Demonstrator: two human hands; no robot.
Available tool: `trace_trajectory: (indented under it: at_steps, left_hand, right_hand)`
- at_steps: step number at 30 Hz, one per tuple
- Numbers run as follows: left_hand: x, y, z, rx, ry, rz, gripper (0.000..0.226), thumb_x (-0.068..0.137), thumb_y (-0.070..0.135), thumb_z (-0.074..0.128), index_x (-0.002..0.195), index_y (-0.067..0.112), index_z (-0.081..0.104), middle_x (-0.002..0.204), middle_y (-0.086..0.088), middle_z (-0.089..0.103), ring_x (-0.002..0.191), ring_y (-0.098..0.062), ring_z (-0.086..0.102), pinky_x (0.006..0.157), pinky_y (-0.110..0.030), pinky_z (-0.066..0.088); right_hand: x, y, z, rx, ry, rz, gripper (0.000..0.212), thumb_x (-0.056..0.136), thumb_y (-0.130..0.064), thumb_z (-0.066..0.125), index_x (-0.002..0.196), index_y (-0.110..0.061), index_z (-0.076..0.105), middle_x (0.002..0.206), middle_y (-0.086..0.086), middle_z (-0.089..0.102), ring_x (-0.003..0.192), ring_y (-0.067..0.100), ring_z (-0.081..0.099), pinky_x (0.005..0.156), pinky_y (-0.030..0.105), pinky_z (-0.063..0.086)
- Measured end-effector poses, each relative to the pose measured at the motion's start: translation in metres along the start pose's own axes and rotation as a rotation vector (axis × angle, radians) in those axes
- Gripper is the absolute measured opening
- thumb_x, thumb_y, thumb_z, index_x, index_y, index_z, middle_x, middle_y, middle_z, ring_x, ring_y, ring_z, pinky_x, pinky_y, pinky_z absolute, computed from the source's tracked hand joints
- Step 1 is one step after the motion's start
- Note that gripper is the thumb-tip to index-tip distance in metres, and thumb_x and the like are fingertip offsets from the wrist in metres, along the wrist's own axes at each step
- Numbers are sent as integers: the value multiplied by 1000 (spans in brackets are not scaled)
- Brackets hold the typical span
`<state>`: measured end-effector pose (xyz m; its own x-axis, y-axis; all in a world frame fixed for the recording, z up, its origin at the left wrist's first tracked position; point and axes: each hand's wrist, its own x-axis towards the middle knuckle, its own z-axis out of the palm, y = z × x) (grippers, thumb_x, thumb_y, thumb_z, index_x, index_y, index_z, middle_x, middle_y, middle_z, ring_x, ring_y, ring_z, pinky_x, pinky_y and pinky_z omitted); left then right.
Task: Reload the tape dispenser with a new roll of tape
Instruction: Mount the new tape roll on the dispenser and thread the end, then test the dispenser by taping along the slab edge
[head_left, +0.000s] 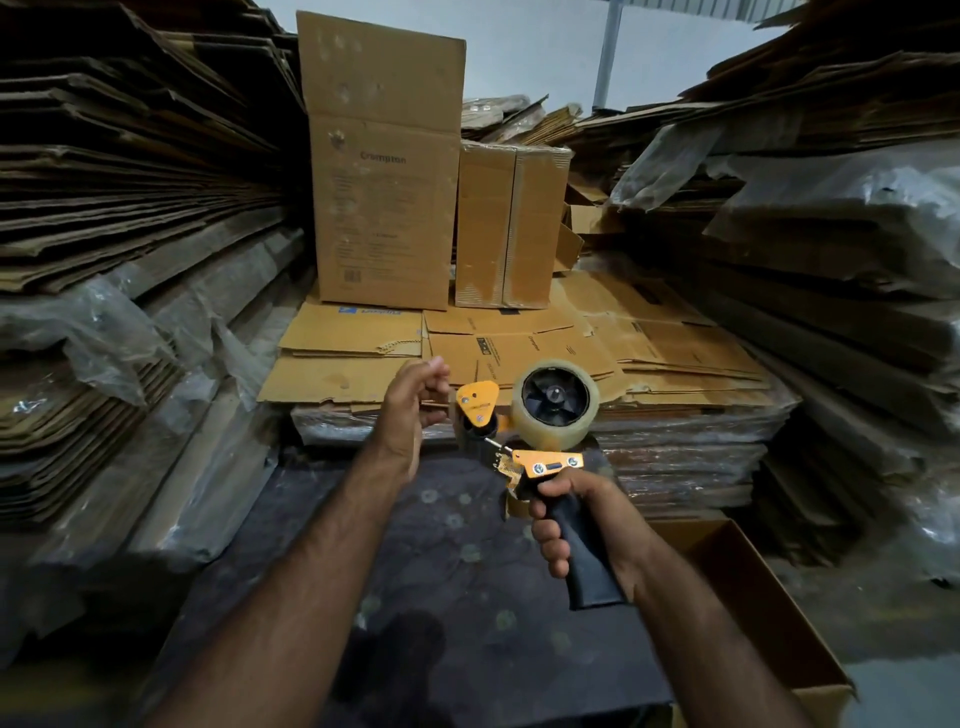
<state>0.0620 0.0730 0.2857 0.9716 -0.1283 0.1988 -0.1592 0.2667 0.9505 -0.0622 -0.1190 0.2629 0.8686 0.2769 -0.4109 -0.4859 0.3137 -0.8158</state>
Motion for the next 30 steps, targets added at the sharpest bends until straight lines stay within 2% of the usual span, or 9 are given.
trace_trajectory:
  at_steps: [5,8,10,12,15,17,22,26,30]
  left_hand:
    - [7,0,-19,33,215,-122,37,77,59,59,81,23,65,77,4,60,77,-16,53,79,-41,37]
    - [4,-5,-26,180,150,-270,46,84,65,59,88,20,67,85,0,63,87,-22,58,83,-42,43]
    - [-1,-8,-26,253,60,-375,57,87,69,55,100,15,69,96,-3,66,94,-24,62,87,-41,46]
    - [-8,-11,-25,320,-54,-467,68,83,75,57,110,15,72,105,-5,72,99,-24,65,88,-40,48]
    - [-18,-26,-27,494,-153,-430,57,78,71,68,89,15,73,91,-1,76,83,-18,68,71,-31,45]
    - [-22,-40,-34,574,-152,-390,52,74,68,75,76,17,65,75,-2,66,73,-19,60,66,-32,38]
    - [-30,-60,-44,448,-90,-360,51,69,60,82,76,12,68,67,-4,61,63,-15,56,69,-32,39]
    - [-33,-70,-45,375,-9,-306,67,70,54,83,87,-10,71,70,-10,65,67,-16,58,70,-33,42]
    - [-33,-77,-48,415,-14,-316,66,63,63,81,87,1,77,84,-19,77,71,-19,64,75,-35,47]
  right_hand:
    - [5,10,2,-267,111,-73,43,72,-52,68,77,-10,61,63,7,51,49,18,46,49,29,37]
    - [16,20,-2,-752,419,-287,68,72,-81,57,95,-17,62,77,4,64,66,21,60,61,34,46]
    - [25,30,-9,-1137,554,-391,66,79,-85,40,108,-29,58,95,-2,69,90,23,67,77,39,52]
    - [32,41,-15,-1380,638,-477,63,82,-82,39,112,-28,51,103,-2,68,97,26,67,77,42,53]
    - [40,55,-14,-1638,760,-500,67,85,-78,41,118,-20,45,112,1,66,102,27,66,70,39,49]
    - [42,63,-12,-1713,787,-519,72,85,-79,36,121,-18,46,114,1,65,102,25,66,67,37,46]
    - [46,73,-8,-1762,829,-547,74,82,-80,28,116,-18,48,111,1,65,99,24,66,69,37,47]
    - [52,82,-5,-1787,923,-560,69,87,-78,29,108,-16,51,102,4,67,92,26,67,77,42,49]
    - [56,88,-9,-1809,926,-550,69,87,-78,25,105,-17,53,98,3,67,89,26,66,78,43,48]
